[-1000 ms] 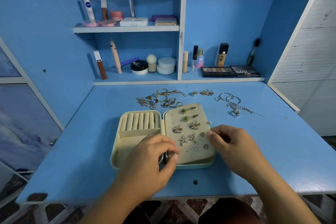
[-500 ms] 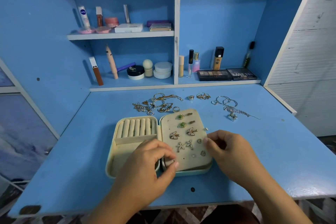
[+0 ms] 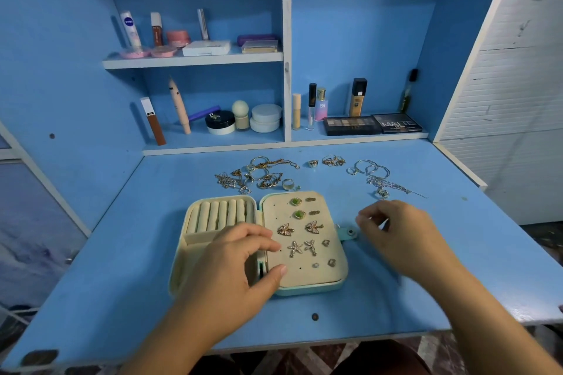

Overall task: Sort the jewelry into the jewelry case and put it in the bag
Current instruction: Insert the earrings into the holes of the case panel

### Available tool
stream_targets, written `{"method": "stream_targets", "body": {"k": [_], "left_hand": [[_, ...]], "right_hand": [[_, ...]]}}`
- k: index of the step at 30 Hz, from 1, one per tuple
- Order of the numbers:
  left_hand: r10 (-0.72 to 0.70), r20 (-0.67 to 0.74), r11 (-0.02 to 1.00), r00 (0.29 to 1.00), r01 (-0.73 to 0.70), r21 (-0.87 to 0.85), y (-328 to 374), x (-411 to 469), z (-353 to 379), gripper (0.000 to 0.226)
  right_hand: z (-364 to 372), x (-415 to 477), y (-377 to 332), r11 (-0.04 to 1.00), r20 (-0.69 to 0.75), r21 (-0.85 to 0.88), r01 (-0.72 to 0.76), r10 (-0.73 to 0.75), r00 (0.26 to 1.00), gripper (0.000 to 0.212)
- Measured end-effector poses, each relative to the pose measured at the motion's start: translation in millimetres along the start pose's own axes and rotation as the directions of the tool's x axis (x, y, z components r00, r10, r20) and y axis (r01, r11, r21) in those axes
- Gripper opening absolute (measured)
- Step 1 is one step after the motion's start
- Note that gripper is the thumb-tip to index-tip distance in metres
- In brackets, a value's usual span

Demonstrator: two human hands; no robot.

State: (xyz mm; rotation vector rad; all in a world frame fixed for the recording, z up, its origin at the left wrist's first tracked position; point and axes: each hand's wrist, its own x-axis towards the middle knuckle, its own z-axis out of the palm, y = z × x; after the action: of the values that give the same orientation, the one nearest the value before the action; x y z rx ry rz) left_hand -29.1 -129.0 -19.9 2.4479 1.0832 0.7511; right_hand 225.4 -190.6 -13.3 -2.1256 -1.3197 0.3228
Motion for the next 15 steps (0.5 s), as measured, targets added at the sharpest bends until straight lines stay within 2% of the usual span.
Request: {"method": "stream_targets", "body": {"k": [4,7,11,15], "left_hand": [[-0.015,0.058,0.993,0.998,0.008,0.119,-5.7,5.2,-2.9,0.046],[-0.018,0.044,0.989,0.999,0.011,0.146,-6.0,6.0,-1.8,0.047],[-0.03,0.016,0.994,0.999,0.028,0.107,-8.1,4.9,1.3,0.044],[-0.036,0.006,0.996,0.999,0.036,0.082,-8.6,3.9,2.1,0.042]], "right_hand": [[-14.1,42.9,23.6,0.99,-0.061,-0.14,-0.012,0.004,0.998,0.014],[-15.6,71.2,32.6,0.979,-0.056,-0.203,0.009,-0.021,0.998,0.018],[-8.3,97.5,27.0,0.945,0.054,-0.31,0.102,-0.089,0.995,0.034],[3.8,117.6,17.6,0.863,0.135,-0.473,0.18,-0.13,0.982,0.048]]}}
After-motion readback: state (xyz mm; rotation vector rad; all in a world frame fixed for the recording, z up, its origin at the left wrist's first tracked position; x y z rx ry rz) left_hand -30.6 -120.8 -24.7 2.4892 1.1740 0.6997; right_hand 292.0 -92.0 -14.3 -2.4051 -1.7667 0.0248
